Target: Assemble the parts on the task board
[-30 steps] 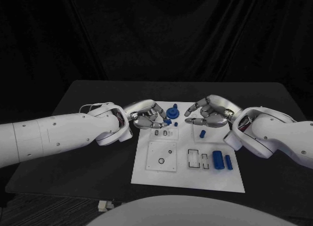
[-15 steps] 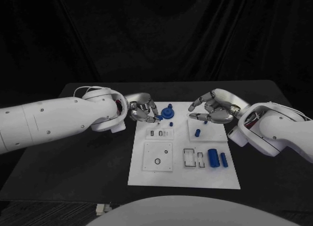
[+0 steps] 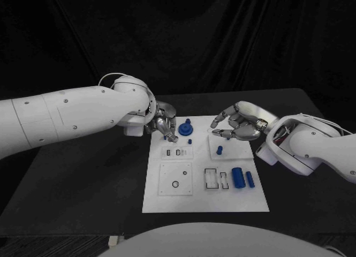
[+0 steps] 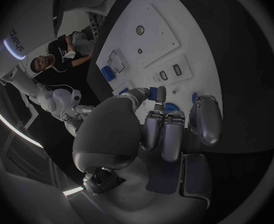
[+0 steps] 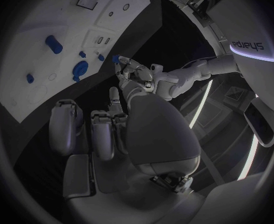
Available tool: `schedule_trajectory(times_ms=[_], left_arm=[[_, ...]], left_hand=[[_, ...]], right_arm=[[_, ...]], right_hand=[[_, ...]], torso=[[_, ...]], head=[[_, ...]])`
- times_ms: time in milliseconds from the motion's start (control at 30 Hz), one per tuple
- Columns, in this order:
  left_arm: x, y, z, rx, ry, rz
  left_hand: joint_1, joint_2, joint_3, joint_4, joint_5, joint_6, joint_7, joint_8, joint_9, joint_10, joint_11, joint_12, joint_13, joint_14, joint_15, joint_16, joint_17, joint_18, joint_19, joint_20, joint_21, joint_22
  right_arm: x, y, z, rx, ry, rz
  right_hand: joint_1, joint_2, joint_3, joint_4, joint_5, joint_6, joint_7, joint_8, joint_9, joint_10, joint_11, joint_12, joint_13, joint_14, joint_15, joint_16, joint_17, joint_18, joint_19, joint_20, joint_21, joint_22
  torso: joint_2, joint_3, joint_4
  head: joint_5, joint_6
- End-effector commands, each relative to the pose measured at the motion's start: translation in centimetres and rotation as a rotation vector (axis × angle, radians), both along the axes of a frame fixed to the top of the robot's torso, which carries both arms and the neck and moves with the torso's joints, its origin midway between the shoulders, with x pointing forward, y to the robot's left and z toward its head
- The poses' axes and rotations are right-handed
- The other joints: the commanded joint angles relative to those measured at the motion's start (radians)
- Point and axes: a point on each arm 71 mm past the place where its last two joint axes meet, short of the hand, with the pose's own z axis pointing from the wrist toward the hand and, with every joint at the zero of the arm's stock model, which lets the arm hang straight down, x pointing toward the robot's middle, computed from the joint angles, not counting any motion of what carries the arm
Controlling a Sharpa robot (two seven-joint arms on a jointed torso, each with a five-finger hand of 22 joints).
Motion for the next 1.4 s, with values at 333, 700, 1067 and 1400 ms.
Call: schedule_trajectory(times_ms=[333,700,1067,1400], left_arm=[[1.4,-1.1,-0.7,0.097,0.214,0.048],[2.7,-2.5,-1.0,0.106,0.239,0.069],[2.7,-2.5,-2.1,0.081,0.239,0.122],[2.4,-1.8,-2.8,0.059,0.226,0.165]], left_hand=[[-0.088,0.012,0.231,-0.224,0.021,-0.018,-0.004,0.024,0.066,0.048,-0.003,0.027,0.170,0.104,-0.012,0.003,0.263,-0.008,0.021,-0.004,0.013,0.170],[-0.115,0.030,0.245,-0.248,-0.021,-0.023,-0.002,0.013,0.080,0.042,0.000,0.023,0.165,0.104,-0.010,0.003,0.263,-0.006,0.013,-0.002,0.000,0.168],[-0.123,0.041,0.252,-0.261,-0.037,-0.025,0.001,0.001,0.083,0.036,0.001,0.016,0.157,0.104,-0.008,0.003,0.263,-0.004,0.007,-0.001,-0.009,0.166],[-0.127,0.047,0.256,-0.273,-0.044,-0.023,0.001,-0.005,0.084,0.024,0.002,0.002,0.141,0.104,-0.008,0.003,0.263,-0.002,0.000,-0.001,-0.019,0.162]], right_arm=[[-0.1,0.1,-0.7,-0.048,0.043,0.018],[-0.1,0.4,-1.5,-0.066,0.079,0.032],[-0.2,0.4,-2.1,-0.078,0.101,0.032],[-0.2,0.5,-2.3,-0.080,0.110,0.033]], right_hand=[[0.020,0.007,0.012,-0.002,0.030,0.000,0.002,0.008,-0.007,0.104,0.009,0.004,0.264,0.105,0.010,0.003,0.263,0.019,-0.013,0.002,-0.013,0.186],[0.023,0.011,0.013,-0.002,0.034,-0.005,0.004,0.007,-0.010,0.104,0.009,0.004,0.264,0.105,0.010,0.003,0.263,0.022,-0.020,0.002,-0.024,0.182],[0.024,0.012,0.013,-0.001,0.034,-0.008,0.005,0.006,-0.011,0.104,0.010,0.004,0.264,0.105,0.011,0.003,0.263,0.024,-0.024,0.003,-0.032,0.180],[0.026,0.013,0.014,-0.001,0.035,-0.010,0.005,0.007,-0.012,0.104,0.010,0.004,0.264,0.105,0.011,0.003,0.263,0.025,-0.028,0.003,-0.038,0.178]], torso=[[-0.001,0.0010,-0.0008],[-0.002,0.0009,-0.0011],[-0.002,0.0010,-0.0013],[-0.002,0.0012,-0.0012]], head=[[0.000,0.000],[0.012,0.000],[0.012,0.000],[0.020,0.000]])
